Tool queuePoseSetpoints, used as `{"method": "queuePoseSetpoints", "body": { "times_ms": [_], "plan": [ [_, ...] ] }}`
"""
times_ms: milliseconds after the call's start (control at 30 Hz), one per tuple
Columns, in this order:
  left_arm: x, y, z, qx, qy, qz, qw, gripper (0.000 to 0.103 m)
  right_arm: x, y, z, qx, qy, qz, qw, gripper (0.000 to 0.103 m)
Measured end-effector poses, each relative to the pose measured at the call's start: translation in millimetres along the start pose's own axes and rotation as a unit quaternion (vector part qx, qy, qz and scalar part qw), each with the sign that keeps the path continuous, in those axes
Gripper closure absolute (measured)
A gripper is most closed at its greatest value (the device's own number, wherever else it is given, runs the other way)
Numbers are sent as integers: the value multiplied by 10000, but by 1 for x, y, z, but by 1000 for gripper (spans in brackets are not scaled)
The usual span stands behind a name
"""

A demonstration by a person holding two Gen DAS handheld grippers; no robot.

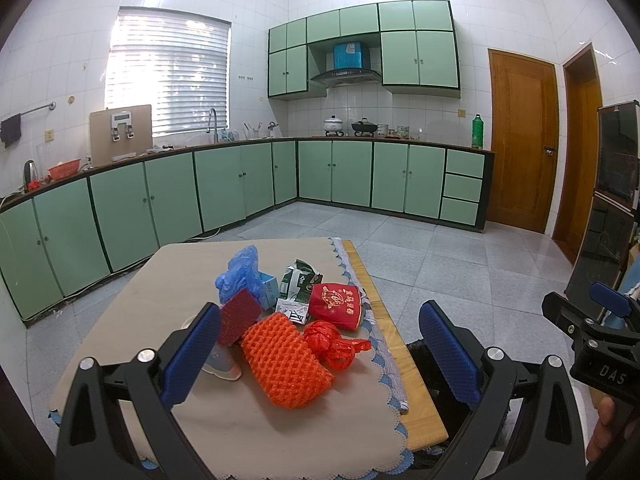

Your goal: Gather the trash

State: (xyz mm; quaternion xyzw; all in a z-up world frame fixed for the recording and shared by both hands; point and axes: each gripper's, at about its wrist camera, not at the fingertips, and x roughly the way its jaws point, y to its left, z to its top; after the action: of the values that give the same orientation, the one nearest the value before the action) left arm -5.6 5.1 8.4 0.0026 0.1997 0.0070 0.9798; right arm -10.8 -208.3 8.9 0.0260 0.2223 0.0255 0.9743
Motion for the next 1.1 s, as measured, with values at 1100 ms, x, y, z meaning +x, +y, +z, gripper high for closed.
{"method": "queuePoseSetpoints", "body": {
  "times_ms": [1100],
  "plan": [
    [-4,1,3,4,-7,24,10000,6,0,2,-1,7,-11,17,10000,5]
  ]
}}
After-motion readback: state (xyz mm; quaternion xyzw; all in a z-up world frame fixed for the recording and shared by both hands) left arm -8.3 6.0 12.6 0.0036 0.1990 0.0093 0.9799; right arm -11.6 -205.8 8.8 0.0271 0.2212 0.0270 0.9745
